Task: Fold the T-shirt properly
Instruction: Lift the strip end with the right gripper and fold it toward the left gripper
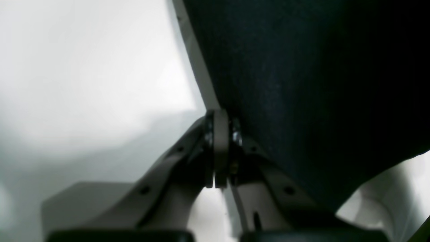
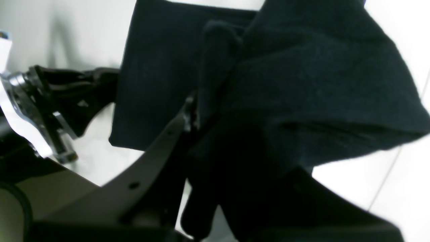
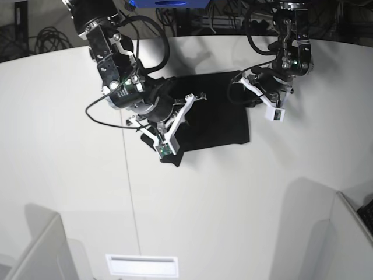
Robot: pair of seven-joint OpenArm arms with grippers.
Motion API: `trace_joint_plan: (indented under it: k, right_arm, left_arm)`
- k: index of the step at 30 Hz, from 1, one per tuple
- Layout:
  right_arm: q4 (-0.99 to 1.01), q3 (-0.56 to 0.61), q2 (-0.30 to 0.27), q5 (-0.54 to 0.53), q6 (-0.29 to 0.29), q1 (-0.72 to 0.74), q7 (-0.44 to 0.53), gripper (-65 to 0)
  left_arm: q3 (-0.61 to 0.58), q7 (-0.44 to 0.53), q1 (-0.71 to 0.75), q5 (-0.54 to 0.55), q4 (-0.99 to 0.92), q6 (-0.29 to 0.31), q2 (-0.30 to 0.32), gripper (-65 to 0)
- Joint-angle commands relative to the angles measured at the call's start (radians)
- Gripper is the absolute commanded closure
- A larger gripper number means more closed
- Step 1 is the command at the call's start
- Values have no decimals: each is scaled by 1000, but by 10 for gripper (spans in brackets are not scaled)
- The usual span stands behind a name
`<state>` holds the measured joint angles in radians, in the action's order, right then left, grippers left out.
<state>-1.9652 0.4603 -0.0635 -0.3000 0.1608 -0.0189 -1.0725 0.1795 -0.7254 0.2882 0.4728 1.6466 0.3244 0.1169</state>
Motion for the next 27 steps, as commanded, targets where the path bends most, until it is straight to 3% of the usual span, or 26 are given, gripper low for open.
trace_joint_plan:
  k: [1,7,15,27]
  right_arm:
    - [-16,12,11,12,-2,15,22,0]
    - [57,85,43,80,-2,33,27,0]
    - [211,121,47,83,-2,70,90,0]
    - [221,226,47,84,-2,86,97,0]
  left_arm:
    - [1,5,-1,7,19,3,5,0]
    - [5,5,-1,7,19,3,5,0]
    - [10,5,3,7,19,3,5,0]
    - [12,7,12,7,19,3,7,0]
